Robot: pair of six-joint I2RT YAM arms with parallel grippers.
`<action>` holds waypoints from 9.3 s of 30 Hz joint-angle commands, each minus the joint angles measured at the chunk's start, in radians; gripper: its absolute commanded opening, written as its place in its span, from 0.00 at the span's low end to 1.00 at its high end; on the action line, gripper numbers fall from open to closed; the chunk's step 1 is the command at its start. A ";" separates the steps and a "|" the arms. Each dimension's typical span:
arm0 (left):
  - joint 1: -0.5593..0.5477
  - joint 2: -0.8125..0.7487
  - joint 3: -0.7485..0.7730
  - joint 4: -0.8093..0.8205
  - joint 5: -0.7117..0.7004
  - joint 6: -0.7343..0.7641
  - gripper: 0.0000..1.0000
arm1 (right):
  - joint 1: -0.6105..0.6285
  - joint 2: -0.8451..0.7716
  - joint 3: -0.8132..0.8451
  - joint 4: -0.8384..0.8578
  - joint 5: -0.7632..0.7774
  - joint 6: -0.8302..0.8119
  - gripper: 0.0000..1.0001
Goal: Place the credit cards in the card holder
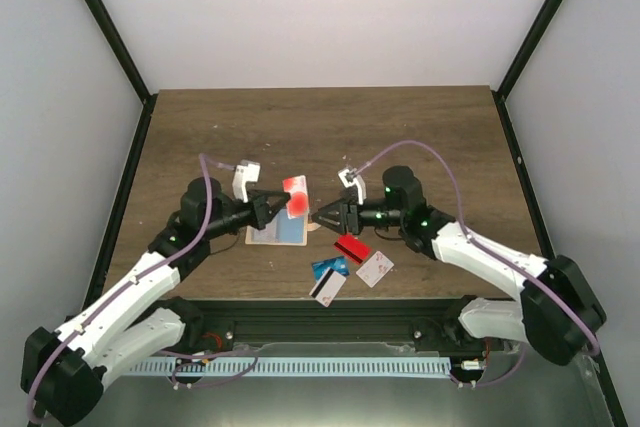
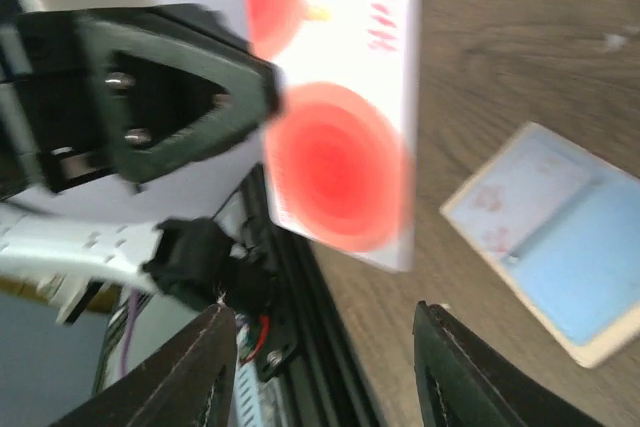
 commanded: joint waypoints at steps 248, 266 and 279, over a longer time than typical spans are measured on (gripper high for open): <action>0.125 0.708 0.290 -0.362 -0.166 0.171 0.62 | 0.067 0.588 0.362 -0.464 0.447 -0.140 0.01; 0.081 0.731 0.223 -0.243 -0.192 0.192 0.10 | 0.037 0.617 0.345 -0.228 0.258 0.116 0.25; 0.079 0.824 0.192 -0.219 -0.249 0.196 0.04 | 0.021 0.706 0.373 -0.220 0.265 0.148 0.34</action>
